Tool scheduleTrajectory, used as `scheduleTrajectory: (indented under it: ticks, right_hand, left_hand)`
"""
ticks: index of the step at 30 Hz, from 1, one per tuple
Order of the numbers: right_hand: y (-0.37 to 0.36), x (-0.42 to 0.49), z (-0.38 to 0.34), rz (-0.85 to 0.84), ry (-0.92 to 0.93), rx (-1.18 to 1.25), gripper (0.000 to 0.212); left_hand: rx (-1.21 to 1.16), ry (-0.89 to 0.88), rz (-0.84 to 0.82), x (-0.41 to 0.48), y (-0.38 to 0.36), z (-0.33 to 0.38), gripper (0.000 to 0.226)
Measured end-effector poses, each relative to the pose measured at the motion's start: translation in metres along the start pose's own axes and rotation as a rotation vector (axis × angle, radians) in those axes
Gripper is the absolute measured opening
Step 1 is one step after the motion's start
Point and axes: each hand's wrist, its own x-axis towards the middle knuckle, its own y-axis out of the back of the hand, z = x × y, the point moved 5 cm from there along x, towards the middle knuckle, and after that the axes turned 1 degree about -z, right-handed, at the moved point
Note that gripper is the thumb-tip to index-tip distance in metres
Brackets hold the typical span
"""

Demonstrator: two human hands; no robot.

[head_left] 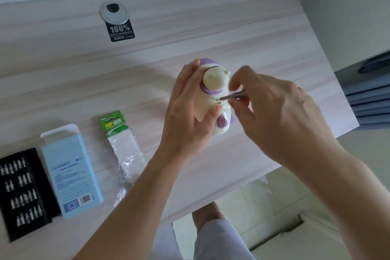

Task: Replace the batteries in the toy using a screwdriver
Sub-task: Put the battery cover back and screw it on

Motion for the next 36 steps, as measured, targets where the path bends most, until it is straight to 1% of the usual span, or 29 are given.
scheduleTrajectory:
  ticks: [1,2,5,7,9,12,13,16,19,22,24,26,27,28,30,31,33,34,36]
  right_hand:
    - [0.000,-0.001,-0.002,0.008,0.024,-0.045,0.009]
    - [0.000,-0.001,-0.004,0.011,0.028,-0.089,0.011]
    - [0.001,0.006,-0.006,-0.032,-0.033,-0.144,0.034]
    - [0.002,0.013,-0.009,-0.053,-0.057,-0.186,0.040]
    - [0.002,0.016,-0.011,-0.040,-0.069,-0.222,0.035]
    - [0.005,0.018,-0.007,-0.067,-0.099,-0.180,0.037]
    - [0.007,0.018,-0.007,-0.077,-0.089,-0.146,0.034]
    - [0.010,0.013,-0.009,-0.088,-0.016,-0.071,0.016]
    - [0.008,0.009,-0.008,-0.093,0.040,-0.127,0.010]
    - [0.005,0.011,-0.005,-0.054,0.040,-0.167,0.007]
    - [0.002,0.012,-0.001,-0.041,-0.014,-0.173,0.026]
    - [0.002,0.013,0.003,0.007,-0.060,-0.142,0.045]
    - [0.002,0.012,0.005,0.016,-0.068,-0.120,0.050]
    - [0.003,0.011,0.006,-0.003,-0.068,-0.087,0.049]
    - [0.005,0.009,0.005,-0.065,-0.032,0.012,0.032]
    - [0.006,0.008,0.004,-0.083,0.001,0.030,0.023]
    - [0.007,0.007,0.001,-0.091,0.043,-0.004,0.016]
    - [0.006,0.007,0.001,-0.088,0.041,-0.037,0.016]
    - [0.004,0.008,0.001,-0.081,0.011,-0.110,0.029]
  left_hand:
    - [0.003,0.001,-0.001,0.000,0.000,0.000,0.062]
    - [0.006,0.002,-0.001,0.000,-0.001,0.000,0.062]
    - [0.007,-0.002,-0.004,0.001,0.000,0.000,0.060]
    - [0.010,-0.008,-0.011,0.001,0.000,0.000,0.061]
    - [0.011,-0.009,-0.021,0.001,0.001,0.000,0.060]
    - [-0.010,0.025,-0.047,0.001,0.002,-0.003,0.063]
    - [-0.007,0.022,-0.050,0.001,0.002,-0.003,0.065]
    - [0.009,0.002,-0.043,0.002,0.003,-0.002,0.074]
    - [0.005,0.017,-0.030,0.001,0.003,-0.003,0.074]
    - [0.003,0.035,-0.025,0.001,0.003,-0.004,0.075]
    - [0.010,0.038,-0.023,0.001,0.003,-0.004,0.075]
    - [0.011,0.043,-0.024,0.001,0.004,-0.003,0.076]
    - [0.008,0.049,-0.025,0.001,0.004,-0.003,0.076]
    - [0.005,0.051,-0.026,0.000,0.004,-0.002,0.077]
    - [0.005,0.049,-0.024,0.001,0.003,-0.001,0.077]
    - [0.002,0.050,-0.021,0.001,0.003,-0.001,0.077]
    - [-0.007,0.055,-0.010,0.001,0.002,-0.001,0.077]
    - [-0.010,0.055,-0.004,0.001,0.002,-0.001,0.077]
    - [-0.006,0.051,0.001,0.001,0.002,-0.001,0.077]
